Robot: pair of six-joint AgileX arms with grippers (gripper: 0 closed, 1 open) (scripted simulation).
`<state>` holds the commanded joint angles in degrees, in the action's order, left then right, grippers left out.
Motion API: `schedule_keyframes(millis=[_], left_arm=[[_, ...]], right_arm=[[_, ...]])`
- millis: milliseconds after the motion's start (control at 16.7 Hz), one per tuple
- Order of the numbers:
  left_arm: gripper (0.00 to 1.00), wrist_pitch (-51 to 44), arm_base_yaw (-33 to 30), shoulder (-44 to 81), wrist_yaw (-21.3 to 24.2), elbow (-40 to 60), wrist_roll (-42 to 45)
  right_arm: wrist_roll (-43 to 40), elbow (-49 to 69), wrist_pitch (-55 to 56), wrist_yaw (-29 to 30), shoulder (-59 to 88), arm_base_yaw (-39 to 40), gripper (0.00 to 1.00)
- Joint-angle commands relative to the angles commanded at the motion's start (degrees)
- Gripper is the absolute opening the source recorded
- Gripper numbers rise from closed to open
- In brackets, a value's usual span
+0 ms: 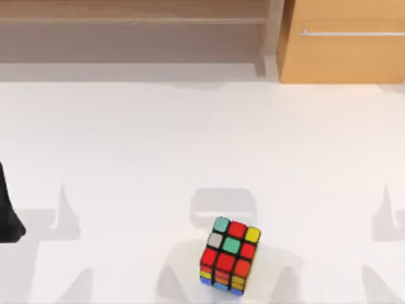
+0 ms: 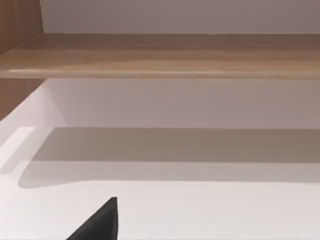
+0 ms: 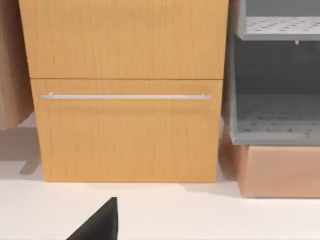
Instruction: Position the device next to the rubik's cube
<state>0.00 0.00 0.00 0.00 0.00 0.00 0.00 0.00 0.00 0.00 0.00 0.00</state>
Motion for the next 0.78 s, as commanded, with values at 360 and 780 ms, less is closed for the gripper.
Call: schedule_keyframes(millis=[360, 780], left_arm=[[1.0, -3.59, 3.52, 6.06, 0.08, 5.14, 3.03], [1.0, -19.57, 18.25, 38.9, 0.42, 26.16, 16.04]], right_arm=[[0.0, 0.0, 0.0, 0.0, 0.0, 0.0, 1.0], [0.0, 0.0, 0.0, 0.0, 0.0, 0.0, 1.0]])
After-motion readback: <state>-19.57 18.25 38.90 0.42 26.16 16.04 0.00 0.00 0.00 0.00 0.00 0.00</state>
